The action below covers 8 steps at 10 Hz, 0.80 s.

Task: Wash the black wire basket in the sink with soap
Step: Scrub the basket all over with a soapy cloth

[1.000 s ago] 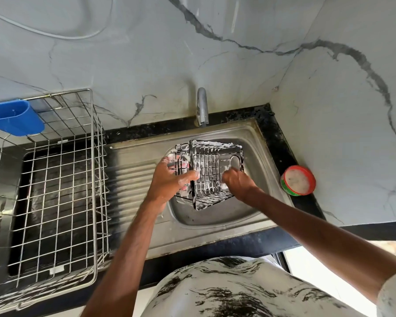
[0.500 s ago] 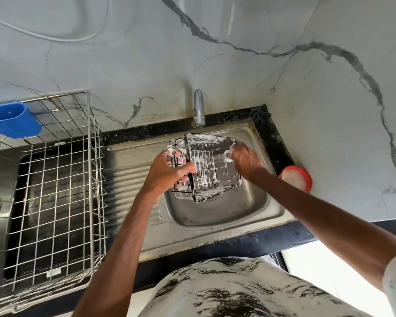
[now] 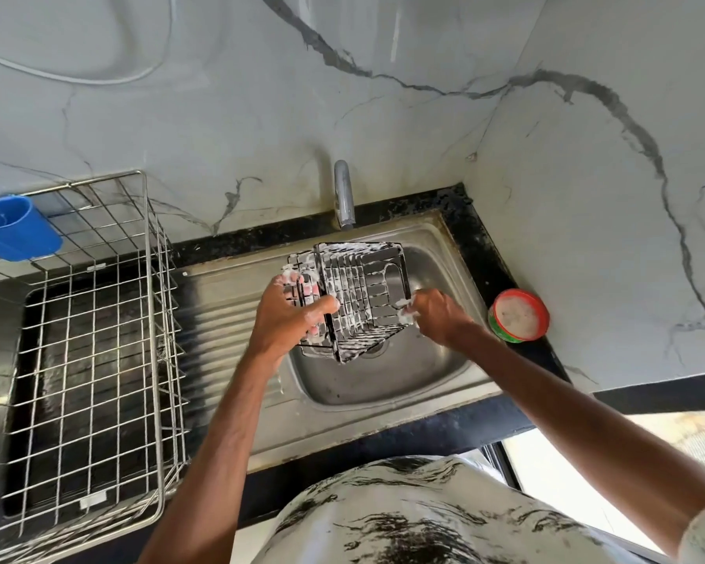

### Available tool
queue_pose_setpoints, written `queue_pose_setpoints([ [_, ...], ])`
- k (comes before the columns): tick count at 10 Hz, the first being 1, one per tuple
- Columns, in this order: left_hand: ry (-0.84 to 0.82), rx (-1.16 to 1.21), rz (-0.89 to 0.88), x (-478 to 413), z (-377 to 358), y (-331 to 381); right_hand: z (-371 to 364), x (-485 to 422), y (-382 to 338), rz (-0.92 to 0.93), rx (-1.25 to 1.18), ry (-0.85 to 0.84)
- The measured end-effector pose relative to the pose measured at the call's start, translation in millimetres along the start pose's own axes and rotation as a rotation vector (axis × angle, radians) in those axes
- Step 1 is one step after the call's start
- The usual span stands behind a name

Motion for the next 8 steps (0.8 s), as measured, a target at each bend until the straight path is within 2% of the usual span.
queue_pose_setpoints([
  [1,-0.031,-0.011,0.015,-4.4,0.4,1.8,20.3,-7.8,-6.1,-0.009,0.058,-0.025],
  [2,-0.095,0.004,0.022,-0.9,-8.6,3.8,54.3,-15.8,-12.1,-0.036,0.061,0.082],
  [3,-0.095,0.033,0.030,6.5,-15.0,-1.5,66.9,-26.7,-22.9,0.128,0.309,0.283],
  [4,-0.074,0.060,-0.003,8.4,-15.4,-2.2,42.4,-22.4,-11.1,0.128,0.239,0.213],
  [5,-0.021,0.099,-0.046,6.4,-9.1,-0.8,29.4,-14.6,-16.6,0.052,0.341,0.204],
  [6,-0.024,0.061,-0.078,4.8,-8.3,-1.4,16.1,4.8,-20.3,-0.046,0.041,-0.026],
  [7,-0.029,0.036,-0.072,1.8,-8.8,-10.2,6.1,13.2,-25.7,0.037,0.022,-0.084],
  [8,-0.047,0.008,-0.094,-5.4,-10.1,-20.7,0.8,15.1,-16.0,0.003,-0.119,-0.141],
])
Point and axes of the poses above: each hand's wrist, its own x-axis away from the middle knuckle, its own z-axis out of the back of the hand, y = z × x, the point moved 10 cm from there along -x, towards the middle knuckle, and after that the axes turned 2 degrees about -z, right-handed, at the moved point
